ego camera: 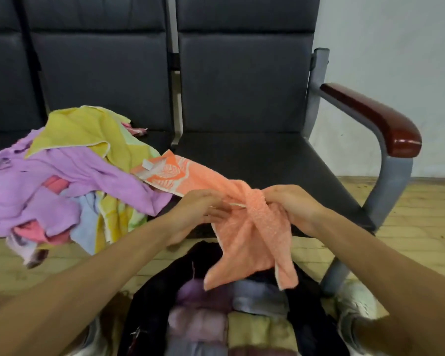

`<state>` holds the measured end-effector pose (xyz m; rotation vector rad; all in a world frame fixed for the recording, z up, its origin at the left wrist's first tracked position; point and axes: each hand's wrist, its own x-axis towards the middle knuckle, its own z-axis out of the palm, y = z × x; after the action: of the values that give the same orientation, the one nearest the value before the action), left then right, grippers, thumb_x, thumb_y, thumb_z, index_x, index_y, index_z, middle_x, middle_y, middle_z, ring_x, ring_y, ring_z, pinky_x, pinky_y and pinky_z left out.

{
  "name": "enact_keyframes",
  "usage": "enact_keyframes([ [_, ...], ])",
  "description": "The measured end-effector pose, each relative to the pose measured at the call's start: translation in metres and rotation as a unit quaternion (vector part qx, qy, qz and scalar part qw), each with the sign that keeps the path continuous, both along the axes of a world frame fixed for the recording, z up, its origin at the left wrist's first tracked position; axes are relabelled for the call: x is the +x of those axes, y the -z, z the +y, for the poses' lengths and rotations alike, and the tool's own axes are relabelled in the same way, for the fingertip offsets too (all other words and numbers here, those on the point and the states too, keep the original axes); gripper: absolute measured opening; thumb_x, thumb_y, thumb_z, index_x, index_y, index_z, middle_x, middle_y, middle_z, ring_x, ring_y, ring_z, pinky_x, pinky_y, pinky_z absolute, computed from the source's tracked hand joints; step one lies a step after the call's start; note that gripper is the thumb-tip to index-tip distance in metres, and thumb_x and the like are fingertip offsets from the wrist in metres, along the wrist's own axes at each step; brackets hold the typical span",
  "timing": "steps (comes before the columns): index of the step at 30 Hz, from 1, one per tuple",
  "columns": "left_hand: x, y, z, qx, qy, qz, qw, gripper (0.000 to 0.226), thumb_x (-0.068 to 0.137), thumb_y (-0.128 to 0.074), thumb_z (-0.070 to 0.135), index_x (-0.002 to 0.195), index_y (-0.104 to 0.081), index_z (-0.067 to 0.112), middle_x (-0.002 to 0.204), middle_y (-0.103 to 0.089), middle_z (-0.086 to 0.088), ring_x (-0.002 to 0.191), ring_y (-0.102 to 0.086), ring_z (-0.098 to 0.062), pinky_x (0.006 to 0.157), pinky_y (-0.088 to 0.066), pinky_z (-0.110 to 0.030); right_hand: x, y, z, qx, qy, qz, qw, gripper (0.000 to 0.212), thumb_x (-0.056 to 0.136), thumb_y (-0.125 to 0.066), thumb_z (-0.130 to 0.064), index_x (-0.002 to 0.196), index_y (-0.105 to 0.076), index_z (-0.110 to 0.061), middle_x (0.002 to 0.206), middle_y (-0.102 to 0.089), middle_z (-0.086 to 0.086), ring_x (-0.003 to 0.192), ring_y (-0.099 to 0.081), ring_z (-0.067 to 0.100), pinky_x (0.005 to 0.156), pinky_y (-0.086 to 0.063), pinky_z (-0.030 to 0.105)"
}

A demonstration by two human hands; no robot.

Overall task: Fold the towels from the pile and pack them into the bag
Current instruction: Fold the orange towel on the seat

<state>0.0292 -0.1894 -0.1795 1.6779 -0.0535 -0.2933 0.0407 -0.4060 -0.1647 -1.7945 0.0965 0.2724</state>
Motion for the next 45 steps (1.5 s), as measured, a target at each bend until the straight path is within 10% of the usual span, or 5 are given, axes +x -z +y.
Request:
enact_keyframes([
  [19,-0.04,0.022,0.005,-0.13,-0.036,0.113,0.984,0.021,0.093,-0.056,0.002,0.112,-0.066,0.004,0.11,-0.069,-0.016,0.094,-0.064,-0.022,0.086,-0.054,-0.035,-0.021,0.017,0.043,0.041,-0.113,0.11,0.987,0.025,0.093,-0.06,-0.015,0.109,-0.069,0.003,0.091,-0.07,0.013,0.076,-0.07,0.021,0.06,-0.056,0.028],
  [25,-0.043,0.016,0.01,-0.212,-0.043,0.153,0.964,0.041,0.082,-0.064,0.017,0.116,-0.063,-0.005,0.113,-0.069,-0.015,0.101,-0.065,-0.023,0.094,-0.051,-0.035,-0.02,0.022,0.062,0.073,-0.076,0.122,0.987,0.033,0.094,-0.06,-0.025,0.064,-0.058,-0.013,0.056,-0.056,-0.001,0.054,-0.053,0.013,0.05,-0.047,0.023],
  [31,-0.05,0.018,0.027,-0.135,-0.054,0.118,0.982,0.031,0.087,-0.062,-0.002,0.117,-0.065,0.001,0.116,-0.069,-0.016,0.105,-0.065,-0.026,0.091,-0.054,-0.034,-0.028,0.028,0.082,0.076,-0.127,0.127,0.981,0.039,0.098,-0.056,-0.033,0.109,-0.069,0.002,0.091,-0.069,0.009,0.087,-0.064,0.021,0.087,-0.054,0.039],
  [37,-0.053,0.009,0.046,-0.085,-0.12,0.055,0.988,0.033,0.085,-0.057,-0.015,0.107,-0.062,0.009,0.096,-0.07,-0.012,0.08,-0.068,-0.018,0.069,-0.059,-0.029,-0.027,0.019,0.075,0.082,-0.132,0.095,0.983,0.015,0.091,-0.063,-0.02,0.08,-0.063,-0.01,0.074,-0.059,0.004,0.066,-0.059,0.014,0.058,-0.052,0.025],
  [45,-0.052,0.001,0.067,-0.075,-0.201,0.021,0.976,0.023,0.091,-0.052,-0.01,0.1,-0.064,0.007,0.099,-0.067,-0.014,0.08,-0.069,-0.022,0.07,-0.058,-0.034,-0.02,0.01,0.048,0.014,-0.094,-0.02,0.995,0.018,0.085,-0.065,-0.016,0.068,-0.058,-0.016,0.076,-0.06,-0.001,0.082,-0.058,0.016,0.083,-0.049,0.032],
])
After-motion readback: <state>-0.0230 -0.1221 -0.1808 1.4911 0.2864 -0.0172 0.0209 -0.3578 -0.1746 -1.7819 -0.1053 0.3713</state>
